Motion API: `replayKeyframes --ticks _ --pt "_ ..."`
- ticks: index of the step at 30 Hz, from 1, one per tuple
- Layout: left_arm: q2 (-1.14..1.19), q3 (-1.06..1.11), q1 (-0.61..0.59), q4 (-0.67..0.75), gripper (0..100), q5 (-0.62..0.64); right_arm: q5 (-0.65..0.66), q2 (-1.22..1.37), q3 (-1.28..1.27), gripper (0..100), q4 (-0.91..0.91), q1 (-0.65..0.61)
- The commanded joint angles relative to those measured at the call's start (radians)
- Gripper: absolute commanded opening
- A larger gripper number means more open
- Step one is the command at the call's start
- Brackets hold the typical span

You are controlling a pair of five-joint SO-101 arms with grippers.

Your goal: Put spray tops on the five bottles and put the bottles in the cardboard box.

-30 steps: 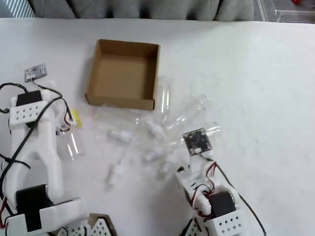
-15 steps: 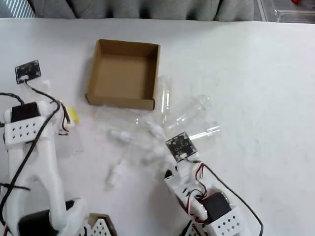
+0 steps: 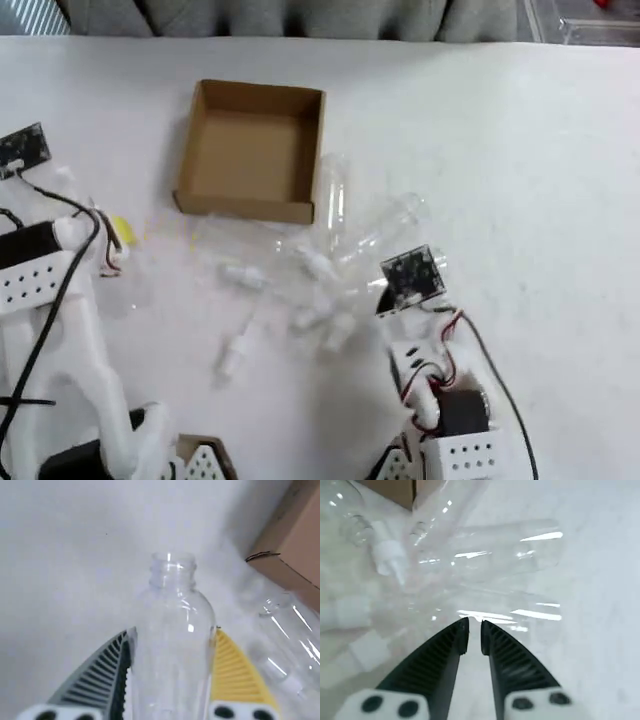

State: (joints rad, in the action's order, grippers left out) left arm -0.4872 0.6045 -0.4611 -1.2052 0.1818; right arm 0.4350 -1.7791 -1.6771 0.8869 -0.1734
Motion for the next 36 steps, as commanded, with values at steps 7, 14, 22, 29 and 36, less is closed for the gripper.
replayKeyframes --ticks 7,14,22,29,36 --pt "-0.042 -0.037 -0.027 0.029 7 0.000 0.528 0.002 0.339 2.5 0.266 -0.269" --pt "-0.041 -0.080 -0.105 0.021 7 0.000 0.537 0.331 0.411 2.6 0.297 -0.547" --pt "0.179 -0.189 -0.189 0.025 7 0.002 0.526 0.872 0.634 13.5 0.176 -0.743" --pt "0.349 -0.310 -0.260 0.021 7 0.002 0.526 1.164 0.824 20.1 0.150 -0.880" --pt "0.354 -0.319 -0.280 0.028 7 0.002 0.532 1.438 0.919 20.5 0.030 -0.946"
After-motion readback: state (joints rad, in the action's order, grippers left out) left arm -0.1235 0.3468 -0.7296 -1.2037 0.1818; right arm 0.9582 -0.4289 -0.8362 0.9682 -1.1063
